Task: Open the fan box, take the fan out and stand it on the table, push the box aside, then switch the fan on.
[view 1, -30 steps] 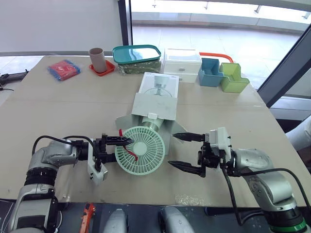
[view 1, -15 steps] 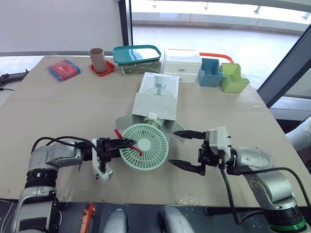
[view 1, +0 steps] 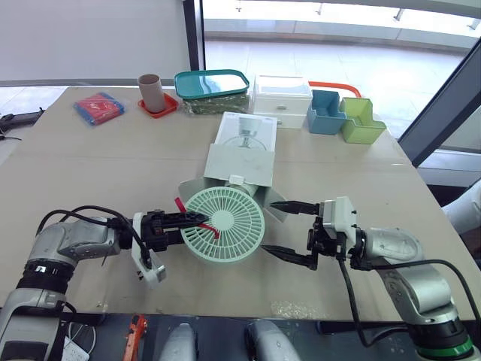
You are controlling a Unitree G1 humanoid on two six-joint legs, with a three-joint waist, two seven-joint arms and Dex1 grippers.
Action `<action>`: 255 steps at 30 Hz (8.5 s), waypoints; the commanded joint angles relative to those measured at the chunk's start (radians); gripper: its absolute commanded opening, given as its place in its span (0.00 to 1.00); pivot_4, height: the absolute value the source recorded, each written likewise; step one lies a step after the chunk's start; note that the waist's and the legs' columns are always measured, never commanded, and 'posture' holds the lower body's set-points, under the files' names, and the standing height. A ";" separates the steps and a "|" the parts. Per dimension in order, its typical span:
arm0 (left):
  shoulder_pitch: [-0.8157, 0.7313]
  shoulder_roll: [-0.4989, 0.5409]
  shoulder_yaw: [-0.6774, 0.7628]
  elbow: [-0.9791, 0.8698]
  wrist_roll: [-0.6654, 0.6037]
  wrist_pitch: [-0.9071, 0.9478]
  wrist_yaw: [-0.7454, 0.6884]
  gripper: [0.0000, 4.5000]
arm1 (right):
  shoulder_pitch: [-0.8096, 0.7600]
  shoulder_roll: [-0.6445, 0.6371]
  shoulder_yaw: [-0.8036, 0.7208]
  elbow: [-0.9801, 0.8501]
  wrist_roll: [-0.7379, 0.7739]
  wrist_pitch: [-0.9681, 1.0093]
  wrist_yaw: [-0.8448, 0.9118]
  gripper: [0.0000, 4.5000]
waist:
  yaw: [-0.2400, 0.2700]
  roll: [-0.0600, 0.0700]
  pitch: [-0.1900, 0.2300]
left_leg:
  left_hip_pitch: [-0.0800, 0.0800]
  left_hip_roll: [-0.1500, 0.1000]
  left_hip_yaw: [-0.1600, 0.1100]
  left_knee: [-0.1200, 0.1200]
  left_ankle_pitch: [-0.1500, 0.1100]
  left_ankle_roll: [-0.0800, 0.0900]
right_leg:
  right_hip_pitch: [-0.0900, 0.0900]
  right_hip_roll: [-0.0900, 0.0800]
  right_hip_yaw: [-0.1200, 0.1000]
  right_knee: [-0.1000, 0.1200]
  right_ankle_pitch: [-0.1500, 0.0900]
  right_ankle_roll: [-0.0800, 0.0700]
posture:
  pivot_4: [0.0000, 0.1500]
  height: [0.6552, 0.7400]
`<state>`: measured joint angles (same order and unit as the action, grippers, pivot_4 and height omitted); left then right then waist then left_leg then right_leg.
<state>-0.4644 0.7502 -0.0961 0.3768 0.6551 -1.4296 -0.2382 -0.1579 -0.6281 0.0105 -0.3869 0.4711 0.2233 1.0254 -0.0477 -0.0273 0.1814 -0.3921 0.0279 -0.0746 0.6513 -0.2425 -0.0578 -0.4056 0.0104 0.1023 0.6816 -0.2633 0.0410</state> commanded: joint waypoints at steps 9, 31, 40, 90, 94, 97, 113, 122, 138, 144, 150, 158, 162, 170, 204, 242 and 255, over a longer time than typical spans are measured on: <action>0.278 0.210 -0.027 -0.628 -0.857 0.815 -0.205 0.46 | -0.032 0.010 -0.029 0.062 0.001 -0.076 0.007 1.00 | -0.002 0.001 0.000 | 0.000 0.001 0.001 0.000 0.000 0.000 | 0.000 0.001 0.000 0.001 0.000 0.000 | 1.00 1.00; 0.321 0.022 0.335 -1.321 -1.148 2.051 0.198 0.46 | -0.121 0.051 0.021 0.183 -0.032 -0.140 0.039 1.00 | -0.001 0.000 0.001 | 0.000 0.000 0.000 0.001 0.000 0.000 | 0.000 0.002 0.002 0.001 -0.001 0.000 | 1.00 1.00; 0.172 0.022 0.413 -1.291 -1.114 2.335 0.314 0.46 | -0.146 0.073 0.047 0.208 -0.041 -0.145 0.059 1.00 | 0.000 -0.001 0.001 | 0.000 0.000 0.000 0.001 0.000 0.000 | 0.000 0.002 0.002 0.001 -0.001 0.000 | 1.00 1.00; 0.088 -0.230 0.492 -0.805 -1.091 2.254 0.100 0.46 | -0.146 0.081 0.056 0.219 -0.080 -0.162 0.045 1.00 | 0.000 -0.001 0.000 | 0.002 -0.001 -0.001 0.002 0.000 -0.002 | 0.003 0.001 0.001 0.000 0.000 0.000 | 1.00 1.00; 0.098 -0.222 0.501 -0.788 -1.093 2.232 0.087 0.46 | -0.147 0.081 0.058 0.219 -0.078 -0.160 0.044 1.00 | 0.000 -0.001 0.000 | 0.003 -0.001 -0.001 0.002 0.000 -0.002 | 0.003 0.001 0.001 0.000 0.000 0.000 | 1.00 1.00; 0.103 -0.217 0.505 -0.784 -1.097 2.224 0.082 0.46 | -0.149 0.080 0.059 0.221 -0.079 -0.160 0.046 1.00 | 0.000 -0.001 0.000 | 0.003 -0.001 -0.001 0.002 0.000 -0.002 | 0.003 0.001 0.001 0.000 0.000 0.000 | 1.00 1.00; 0.090 -0.200 0.495 -0.749 -1.056 2.154 0.063 0.99 | -0.148 0.084 0.066 0.213 -0.083 -0.159 0.040 1.00 | 0.001 -0.003 0.001 | 0.000 -0.001 -0.002 0.001 0.000 -0.002 | 0.001 0.001 0.000 0.000 0.000 0.001 | 1.00 1.00; 0.166 -0.197 0.516 -0.787 -1.058 2.069 -0.011 0.99 | -0.136 0.076 0.056 0.212 -0.083 -0.158 0.036 1.00 | 0.000 -0.003 0.001 | 0.000 -0.001 -0.002 0.001 0.000 -0.002 | 0.001 0.001 0.001 0.000 -0.001 0.000 | 1.00 1.00; 0.628 -0.212 0.542 -0.981 -1.002 1.575 -0.338 0.99 | -0.063 0.083 0.051 0.149 -0.079 -0.111 -0.036 1.00 | -0.001 -0.003 0.001 | 0.001 0.000 0.003 0.000 -0.001 -0.001 | 0.000 0.001 0.004 -0.001 -0.001 0.000 | 1.00 1.00; 0.655 -0.210 0.424 -0.911 -1.033 1.539 -0.441 0.99 | -0.074 0.120 0.083 0.124 -0.101 -0.058 -0.111 1.00 | 0.000 -0.003 0.001 | 0.002 0.000 0.004 0.000 -0.001 -0.001 | 0.000 0.002 0.006 -0.001 -0.005 0.002 | 1.00 1.00; 0.607 -0.176 0.301 -0.750 -1.070 1.559 -0.598 0.99 | -0.123 0.190 0.113 0.101 -0.176 0.046 -0.281 1.00 | -0.005 -0.002 0.001 | 0.002 0.001 0.004 0.000 -0.001 -0.001 | -0.001 0.003 0.006 -0.001 -0.005 0.002 | 1.00 1.00; 0.474 -0.127 0.224 -0.569 -1.042 1.491 -0.750 0.99 | -0.204 0.353 0.172 0.085 -0.283 0.211 -0.535 1.00 | -0.006 -0.002 0.001 | 0.000 0.001 0.004 0.000 -0.001 0.000 | -0.002 0.003 0.006 -0.001 -0.004 0.000 | 1.00 1.00; 0.440 -0.114 0.209 -0.547 -1.064 1.513 -0.786 0.99 | -0.238 0.408 0.187 0.119 -0.320 0.238 -0.604 1.00 | -0.005 -0.002 0.001 | 0.000 0.001 0.004 -0.001 -0.001 0.000 | -0.002 0.002 0.005 -0.001 -0.004 0.000 | 1.00 1.00; 0.381 -0.149 0.195 -0.578 -1.077 1.566 -0.739 0.99 | -0.270 0.488 0.216 0.182 -0.384 0.272 -0.698 1.00 | -0.006 -0.002 0.001 | 0.000 0.001 0.003 -0.001 -0.002 0.000 | -0.003 0.002 0.005 -0.001 -0.004 0.000 | 1.00 1.00; 0.421 -0.187 0.163 -0.672 -1.097 1.643 -0.660 1.00 | -0.276 0.600 0.078 0.270 -0.433 0.393 -0.927 0.03 | -0.011 -0.002 0.001 | -0.001 0.001 0.003 -0.003 -0.002 0.001 | -0.003 0.002 0.005 -0.001 -0.004 0.000 | 1.00 1.00; 0.403 -0.211 0.139 -0.678 -1.099 1.665 -0.620 1.00 | -0.341 0.635 0.070 0.482 -0.460 0.116 -0.940 0.23 | -0.023 -0.002 0.001 | 0.001 0.000 0.003 -0.008 -0.001 0.000 | -0.004 0.002 0.006 -0.001 -0.005 -0.001 | 1.00 1.00; 0.403 -0.221 0.134 -0.677 -1.096 1.667 -0.610 1.00 | -0.327 0.629 0.056 0.474 -0.464 0.103 -0.953 0.01 | -0.027 -0.002 0.001 | 0.001 0.001 0.003 -0.009 -0.001 0.000 | -0.004 0.002 0.006 -0.001 -0.005 -0.001 | 1.00 1.00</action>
<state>-0.0529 0.5298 0.0361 -0.2688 -0.4350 0.2411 -0.8522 -0.4832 0.0025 0.0737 0.1256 0.0025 0.3363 0.0678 -0.0752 -0.0297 0.1824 -0.3914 0.0284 -0.0712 0.6425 -0.2440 -0.0576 -0.4100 0.0123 0.1080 0.6802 -0.2685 0.0395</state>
